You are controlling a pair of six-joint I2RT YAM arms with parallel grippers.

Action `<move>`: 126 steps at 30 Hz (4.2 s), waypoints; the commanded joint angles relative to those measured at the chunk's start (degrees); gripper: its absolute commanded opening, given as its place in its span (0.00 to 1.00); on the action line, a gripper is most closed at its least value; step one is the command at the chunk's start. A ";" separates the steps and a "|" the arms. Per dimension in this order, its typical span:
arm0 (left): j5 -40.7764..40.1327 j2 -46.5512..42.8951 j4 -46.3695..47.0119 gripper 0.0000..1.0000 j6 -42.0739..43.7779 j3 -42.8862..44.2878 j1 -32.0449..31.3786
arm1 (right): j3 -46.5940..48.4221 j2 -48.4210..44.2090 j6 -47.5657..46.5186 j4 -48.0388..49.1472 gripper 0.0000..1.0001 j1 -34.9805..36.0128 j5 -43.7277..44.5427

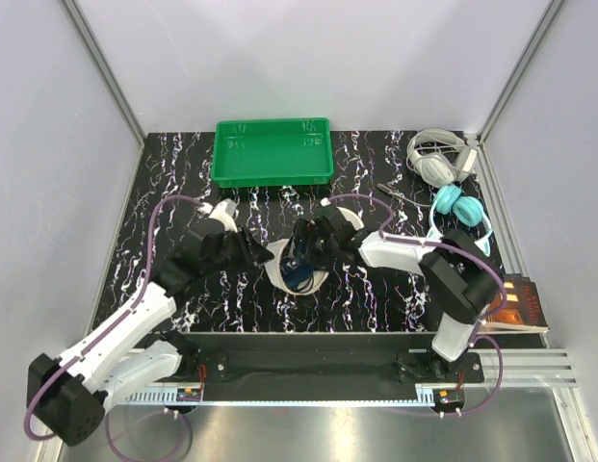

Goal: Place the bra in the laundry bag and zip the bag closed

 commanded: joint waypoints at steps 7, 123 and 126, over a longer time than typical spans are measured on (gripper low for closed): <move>-1.10 8.64 4.41 0.28 1.76 8.55 -7.77 | 1.02 -14.25 -5.92 -18.06 1.00 -1.14 5.99; -31.96 31.33 36.84 0.05 28.69 13.84 -32.66 | 11.21 -41.76 -5.22 -48.48 0.36 2.12 29.46; -27.48 28.08 35.61 0.00 24.20 11.64 -30.38 | 10.86 -43.00 -6.62 -49.80 0.49 1.59 28.50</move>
